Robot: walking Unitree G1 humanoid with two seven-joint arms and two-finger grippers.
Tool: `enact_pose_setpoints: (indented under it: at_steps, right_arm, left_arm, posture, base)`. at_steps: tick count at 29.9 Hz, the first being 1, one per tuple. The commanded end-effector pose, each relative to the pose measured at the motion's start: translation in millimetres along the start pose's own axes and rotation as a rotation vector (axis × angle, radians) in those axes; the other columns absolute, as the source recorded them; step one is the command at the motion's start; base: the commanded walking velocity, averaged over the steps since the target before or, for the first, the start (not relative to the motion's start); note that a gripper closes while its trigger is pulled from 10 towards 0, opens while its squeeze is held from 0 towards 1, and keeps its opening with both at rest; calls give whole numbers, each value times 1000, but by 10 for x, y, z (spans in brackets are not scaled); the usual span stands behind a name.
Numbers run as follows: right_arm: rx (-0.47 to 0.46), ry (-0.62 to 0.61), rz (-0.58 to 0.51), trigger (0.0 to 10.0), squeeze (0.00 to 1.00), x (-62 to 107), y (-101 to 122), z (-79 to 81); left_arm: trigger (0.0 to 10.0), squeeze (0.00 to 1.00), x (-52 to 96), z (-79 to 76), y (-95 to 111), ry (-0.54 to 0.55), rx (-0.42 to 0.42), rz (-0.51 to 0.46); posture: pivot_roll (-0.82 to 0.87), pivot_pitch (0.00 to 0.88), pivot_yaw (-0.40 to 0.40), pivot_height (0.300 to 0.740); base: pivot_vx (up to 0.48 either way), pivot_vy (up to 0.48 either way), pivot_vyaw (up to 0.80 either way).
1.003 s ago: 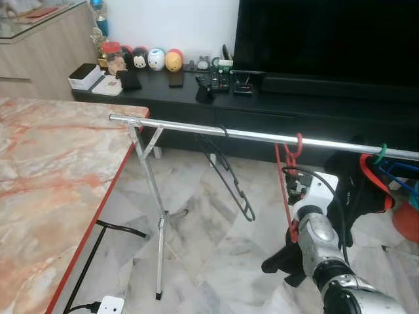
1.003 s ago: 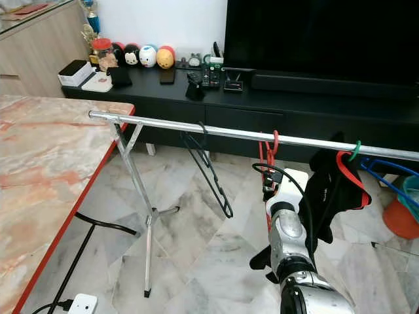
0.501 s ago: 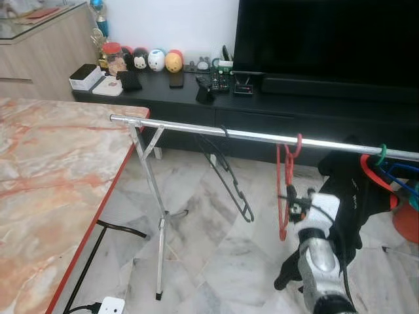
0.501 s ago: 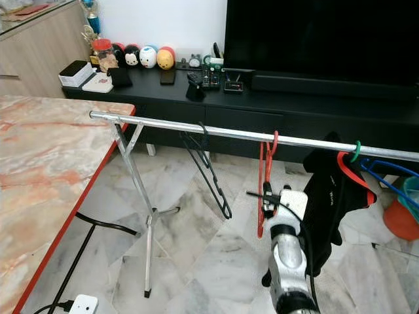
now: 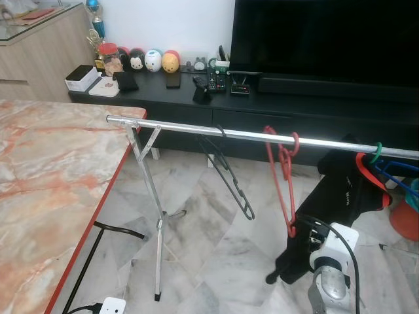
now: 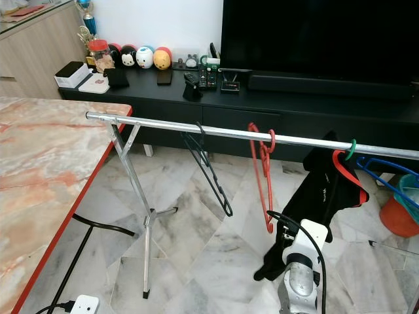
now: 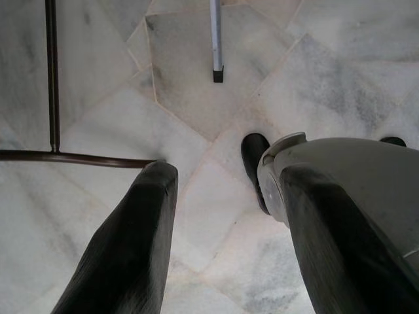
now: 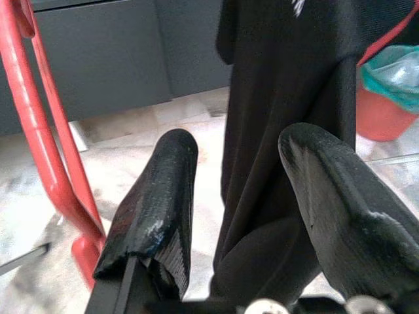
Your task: Hang hanger
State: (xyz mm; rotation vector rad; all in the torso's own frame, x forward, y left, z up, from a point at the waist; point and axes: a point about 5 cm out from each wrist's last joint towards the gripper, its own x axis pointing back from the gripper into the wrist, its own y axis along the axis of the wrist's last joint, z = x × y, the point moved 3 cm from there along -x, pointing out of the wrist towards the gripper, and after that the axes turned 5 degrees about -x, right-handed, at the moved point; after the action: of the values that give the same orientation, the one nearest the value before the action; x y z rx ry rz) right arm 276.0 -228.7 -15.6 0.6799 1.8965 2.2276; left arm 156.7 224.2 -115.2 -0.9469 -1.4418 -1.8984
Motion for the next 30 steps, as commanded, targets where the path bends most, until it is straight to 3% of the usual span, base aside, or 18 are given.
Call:
enact_pose_setpoints:
  at_steps: [1,6,16,25,28,30]
  right_arm:
    - [-12,23,-3,10000,0,16,-5,48]
    - [14,35,54,10000,0,51,-118,60]
    - [83,-24,248,10000,0,159,-450,-119]
    - [98,60,325,10000,0,200,-562,16]
    - [92,109,392,10000,0,264,-670,72]
    - [156,149,486,10000,0,355,-814,88]
  left_arm:
    - [10000,0,18,-22,-67,-5,-16,18]
    - [10000,0,18,-35,-73,-10,-14,19]
    - [10000,0,11,-37,-68,-11,-13,29]
    - [10000,0,7,-44,-64,-17,-12,32]
    - [10000,0,3,-66,-54,-25,-11,28]
    - [10000,0,2,-74,-52,-27,-12,27]
  posture:
    - [1,0,-10,740]
    - [-1,0,-12,740]
    - [2,0,-14,740]
    - [4,0,-14,740]
    - [5,0,-14,740]
    - [5,0,-14,740]
  base:
    - [0,0,0]
    - [0,0,0]
    - [0,0,0]
    - [0,0,0]
    - [0,0,0]
    - [0,0,0]
